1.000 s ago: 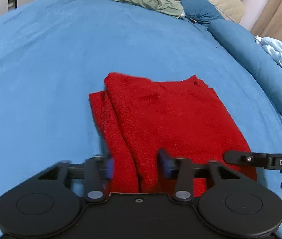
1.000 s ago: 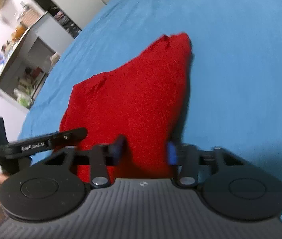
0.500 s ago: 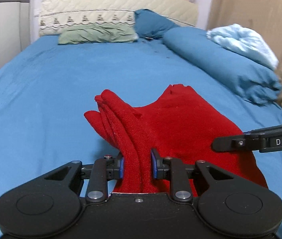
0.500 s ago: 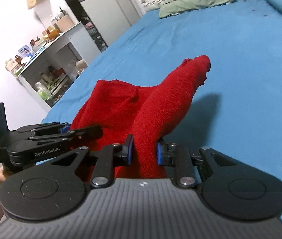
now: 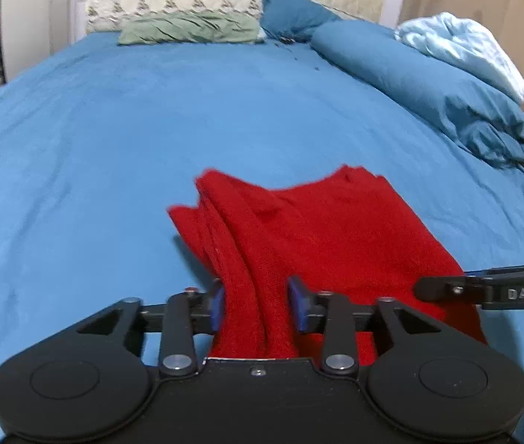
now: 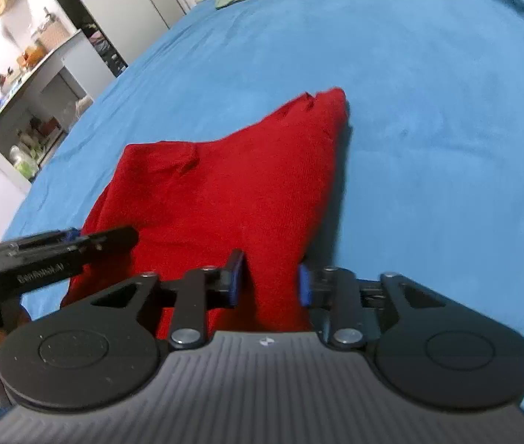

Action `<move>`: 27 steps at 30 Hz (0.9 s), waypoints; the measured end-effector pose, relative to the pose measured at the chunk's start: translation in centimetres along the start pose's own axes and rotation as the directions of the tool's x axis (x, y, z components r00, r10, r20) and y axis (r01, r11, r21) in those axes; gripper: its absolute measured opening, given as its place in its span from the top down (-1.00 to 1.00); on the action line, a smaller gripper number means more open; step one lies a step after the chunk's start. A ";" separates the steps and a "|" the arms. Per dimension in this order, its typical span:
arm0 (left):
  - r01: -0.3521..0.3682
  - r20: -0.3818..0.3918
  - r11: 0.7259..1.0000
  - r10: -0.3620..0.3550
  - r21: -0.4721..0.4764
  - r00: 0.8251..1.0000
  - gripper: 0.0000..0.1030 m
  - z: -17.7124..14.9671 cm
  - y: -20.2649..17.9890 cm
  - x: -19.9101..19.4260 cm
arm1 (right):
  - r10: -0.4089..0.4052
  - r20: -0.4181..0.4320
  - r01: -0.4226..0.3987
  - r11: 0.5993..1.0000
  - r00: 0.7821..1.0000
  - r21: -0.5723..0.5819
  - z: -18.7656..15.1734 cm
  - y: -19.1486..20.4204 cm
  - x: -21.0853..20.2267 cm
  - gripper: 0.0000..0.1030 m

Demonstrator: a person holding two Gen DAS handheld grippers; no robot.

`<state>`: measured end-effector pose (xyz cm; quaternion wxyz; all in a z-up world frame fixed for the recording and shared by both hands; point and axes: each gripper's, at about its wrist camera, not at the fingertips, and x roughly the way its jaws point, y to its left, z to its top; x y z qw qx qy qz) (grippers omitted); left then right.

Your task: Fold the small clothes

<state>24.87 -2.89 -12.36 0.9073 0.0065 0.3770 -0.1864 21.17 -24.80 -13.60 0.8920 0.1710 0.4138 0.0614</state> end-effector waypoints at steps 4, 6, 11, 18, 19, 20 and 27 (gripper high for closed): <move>-0.082 0.037 0.996 0.083 -0.027 0.996 -0.53 0.2 0.6 -0.4 | -0.073 0.099 0.079 0.995 0.992 -0.057 0.1 0.5 -1.7 -0.72; -0.120 -0.001 0.992 0.120 -0.039 0.993 -0.53 -0.3 1.4 0.7 | -0.123 0.100 0.130 0.989 0.987 -0.069 0.1 -0.2 -1.5 -0.72; -0.125 -0.050 0.990 0.122 -0.069 0.991 -0.64 -1.8 2.4 3.0 | -0.142 0.052 0.144 0.989 0.988 -0.039 -1.0 -3.1 0.6 -0.72; -0.146 -0.060 0.985 0.141 -0.092 0.988 -0.70 -0.8 2.7 1.2 | -0.155 0.085 0.158 0.987 0.984 -0.039 -0.8 -2.3 0.1 -0.76; -0.153 -0.043 0.985 0.150 -0.083 0.988 -0.70 -0.6 2.5 0.2 | -0.154 0.103 0.159 0.986 0.983 -0.041 -0.9 -1.8 -0.7 -0.76; -0.157 -0.019 0.985 0.156 -0.074 0.988 -0.70 -0.2 2.1 -1.3 | -0.151 0.122 0.157 0.987 0.981 -0.044 -0.8 -1.2 -1.7 -0.77; -0.194 0.113 0.981 0.196 -0.024 0.974 -1.00 1.3 -1.1 -12.3 | -0.192 0.209 0.214 0.973 0.959 -0.086 -0.8 4.4 -12.4 -1.00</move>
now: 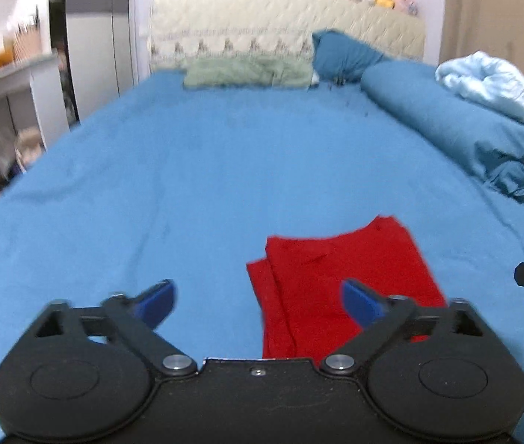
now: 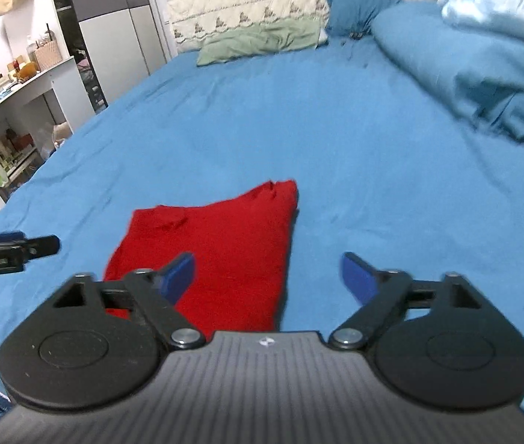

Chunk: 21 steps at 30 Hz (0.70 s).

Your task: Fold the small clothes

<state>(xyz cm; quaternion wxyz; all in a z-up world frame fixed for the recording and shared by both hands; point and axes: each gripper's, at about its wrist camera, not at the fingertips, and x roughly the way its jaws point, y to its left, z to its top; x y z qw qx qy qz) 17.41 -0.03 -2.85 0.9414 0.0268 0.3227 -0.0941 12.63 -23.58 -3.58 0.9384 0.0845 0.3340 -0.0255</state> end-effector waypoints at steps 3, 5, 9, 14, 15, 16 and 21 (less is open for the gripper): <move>-0.031 0.022 0.999 0.030 0.042 0.999 -1.00 -0.2 -1.0 -4.3 | -0.048 0.024 0.049 0.998 0.999 -0.031 0.2 1.7 -4.5 -1.00; -0.056 0.009 0.997 0.056 0.055 0.998 -1.00 -0.9 -1.6 -6.4 | -0.085 0.016 0.085 0.995 0.996 -0.047 -0.1 2.5 -6.8 -1.00; -0.091 -0.021 0.994 0.092 0.054 0.996 -1.00 -2.7 -2.3 -9.3 | -0.107 -0.023 0.106 0.993 0.994 -0.050 -1.5 4.1 -10.5 -1.00; -0.100 -0.060 0.995 0.100 0.008 0.993 -1.00 -5.6 -2.7 -11.2 | -0.143 -0.054 0.141 0.989 0.988 -0.047 -4.2 5.2 -13.5 -1.00; -0.093 -0.067 0.996 0.092 -0.005 0.994 -1.00 -6.2 -2.6 -11.6 | -0.151 -0.067 0.149 0.988 0.986 -0.042 -4.8 5.4 -13.7 -1.00; -0.084 -0.067 0.996 0.083 -0.014 0.994 -1.00 -6.7 -2.6 -12.0 | -0.154 -0.078 0.152 0.988 0.985 -0.038 -5.3 5.4 -13.8 -1.00; -0.087 -0.051 0.996 0.087 -0.002 0.995 -1.00 -8.0 -2.7 -13.1 | -0.171 -0.121 0.167 0.985 0.978 -0.037 -7.8 5.6 -14.0 -1.00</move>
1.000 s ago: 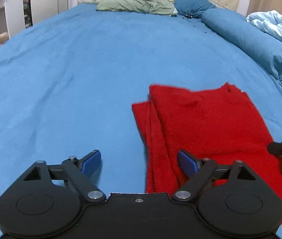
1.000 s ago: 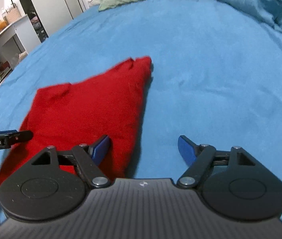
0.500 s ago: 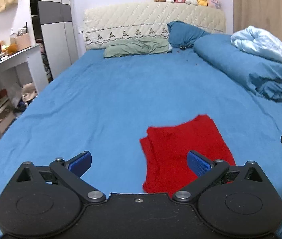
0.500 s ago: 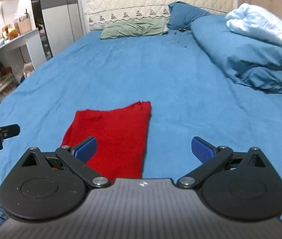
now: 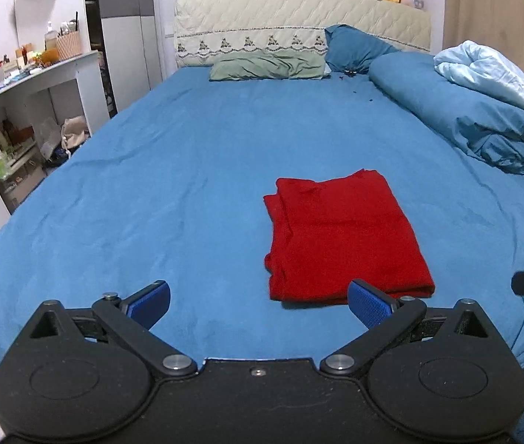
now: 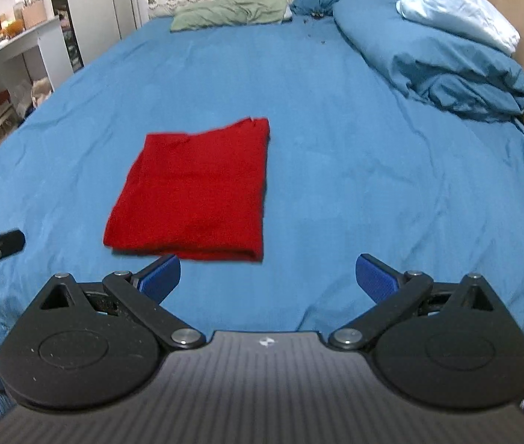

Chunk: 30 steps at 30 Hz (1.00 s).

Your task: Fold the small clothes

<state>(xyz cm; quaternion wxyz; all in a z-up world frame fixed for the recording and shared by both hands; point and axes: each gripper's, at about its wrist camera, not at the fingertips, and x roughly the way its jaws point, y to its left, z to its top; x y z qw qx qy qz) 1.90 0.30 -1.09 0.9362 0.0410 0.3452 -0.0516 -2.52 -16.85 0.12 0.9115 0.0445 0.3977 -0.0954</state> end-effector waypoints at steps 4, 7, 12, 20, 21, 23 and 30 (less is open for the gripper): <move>0.006 0.009 1.000 -0.006 0.009 1.000 -1.00 -0.1 -0.1 -0.4 | -0.001 -0.023 0.002 1.000 1.000 0.009 -1.5 0.0 -0.2 -1.00; 0.002 0.022 1.000 -0.002 0.018 1.000 -1.00 0.0 -0.3 -0.6 | -0.004 -0.030 0.005 1.000 1.000 0.009 -1.9 -0.2 -0.3 -1.00; 0.013 0.027 1.000 -0.014 0.012 1.000 -1.00 -0.2 -0.4 -0.8 | -0.012 -0.028 0.012 1.000 1.000 0.009 -1.8 -0.3 -0.6 -1.00; 0.006 0.031 1.000 -0.006 0.028 1.000 -1.00 -0.4 -0.6 -0.9 | -0.008 -0.028 0.008 1.000 1.000 0.006 -1.8 -0.1 -0.8 -1.00; 0.005 0.031 1.000 -0.006 0.029 1.000 -1.00 -0.4 -0.6 -0.9 | -0.009 -0.028 0.009 1.000 1.000 0.005 -1.8 0.0 -0.8 -1.00; 0.004 0.030 1.000 -0.005 0.029 1.000 -1.00 -0.3 -0.6 -0.8 | -0.009 -0.026 0.009 1.000 1.000 0.003 -1.7 -0.1 -0.8 -1.00; 0.003 0.031 1.000 -0.004 0.030 0.999 -1.00 -0.4 -0.7 -0.8 | -0.007 -0.028 0.007 1.000 1.000 0.003 -1.7 0.1 -0.9 -1.00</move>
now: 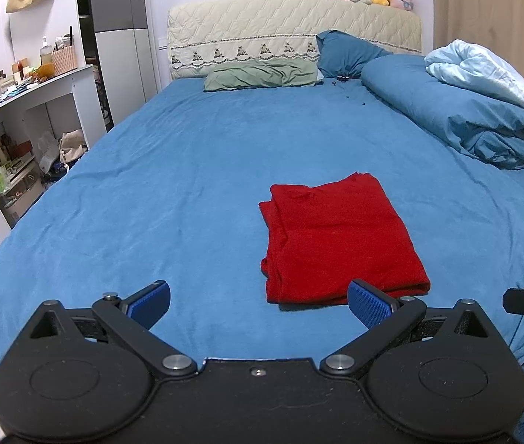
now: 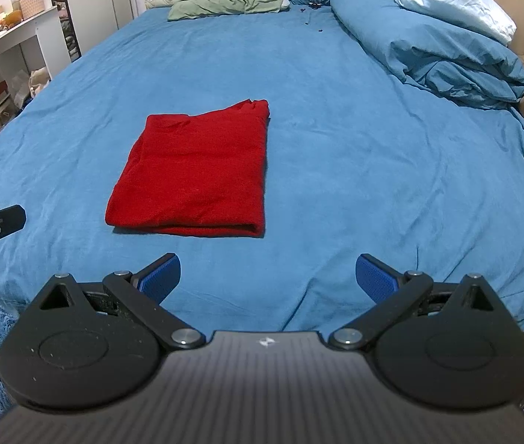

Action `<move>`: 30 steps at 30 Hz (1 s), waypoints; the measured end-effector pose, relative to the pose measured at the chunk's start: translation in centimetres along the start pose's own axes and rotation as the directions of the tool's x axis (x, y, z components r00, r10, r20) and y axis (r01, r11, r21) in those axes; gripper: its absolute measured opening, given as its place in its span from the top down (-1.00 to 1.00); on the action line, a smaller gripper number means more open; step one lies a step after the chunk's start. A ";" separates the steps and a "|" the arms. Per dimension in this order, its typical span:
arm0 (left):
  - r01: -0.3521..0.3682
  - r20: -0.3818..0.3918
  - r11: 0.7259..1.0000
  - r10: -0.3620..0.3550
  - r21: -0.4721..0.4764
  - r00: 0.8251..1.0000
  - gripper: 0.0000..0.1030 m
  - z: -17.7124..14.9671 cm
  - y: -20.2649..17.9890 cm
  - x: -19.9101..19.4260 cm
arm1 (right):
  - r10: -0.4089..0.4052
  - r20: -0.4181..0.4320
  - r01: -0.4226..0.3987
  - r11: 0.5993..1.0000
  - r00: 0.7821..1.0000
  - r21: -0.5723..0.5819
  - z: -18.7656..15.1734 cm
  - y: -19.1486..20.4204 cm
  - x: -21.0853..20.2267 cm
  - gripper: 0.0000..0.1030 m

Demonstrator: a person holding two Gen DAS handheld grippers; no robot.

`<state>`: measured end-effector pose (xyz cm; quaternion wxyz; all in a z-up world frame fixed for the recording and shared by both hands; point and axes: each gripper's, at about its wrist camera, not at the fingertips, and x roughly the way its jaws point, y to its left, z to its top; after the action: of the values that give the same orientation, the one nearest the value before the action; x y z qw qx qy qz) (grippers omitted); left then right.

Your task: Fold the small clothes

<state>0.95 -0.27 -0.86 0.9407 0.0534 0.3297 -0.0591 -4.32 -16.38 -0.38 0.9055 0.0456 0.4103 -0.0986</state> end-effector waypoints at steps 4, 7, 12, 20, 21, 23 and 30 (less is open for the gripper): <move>-0.001 0.002 1.000 0.001 0.003 1.000 -1.00 0.0 0.0 0.0 | 0.000 -0.002 0.000 1.000 1.000 -0.003 0.1 0.0 0.0 -1.00; -0.001 0.004 1.000 0.001 0.007 1.000 -1.00 0.0 0.0 -0.1 | 0.000 -0.002 0.000 1.000 1.000 -0.001 0.1 0.0 0.0 -1.00; -0.010 0.008 1.000 0.009 0.011 1.000 -1.00 0.0 0.0 -0.1 | 0.005 -0.005 -0.005 1.000 1.000 0.000 0.1 -0.1 0.1 -1.00; -0.006 0.012 1.000 0.006 0.012 1.000 -1.00 0.1 0.4 -0.3 | 0.005 -0.004 -0.005 1.000 1.000 -0.002 0.1 0.0 0.1 -1.00; -0.006 0.013 1.000 0.006 0.014 1.000 -1.00 0.1 0.4 -0.3 | 0.005 -0.004 -0.005 1.000 1.000 -0.002 0.1 0.0 0.1 -1.00; -0.006 0.013 1.000 0.006 0.015 1.000 -1.00 0.1 0.4 -0.3 | 0.004 -0.004 -0.004 1.000 1.000 -0.001 0.1 0.1 0.1 -1.00; -0.005 0.015 1.000 0.004 0.018 1.000 -1.00 0.2 0.4 -0.4 | 0.004 -0.004 -0.004 1.000 1.000 0.000 0.1 0.2 0.0 -1.00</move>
<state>0.83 0.08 -0.48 0.9429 0.0620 0.3218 -0.0603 -4.17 -16.21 -0.34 0.9048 0.0465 0.4121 -0.0969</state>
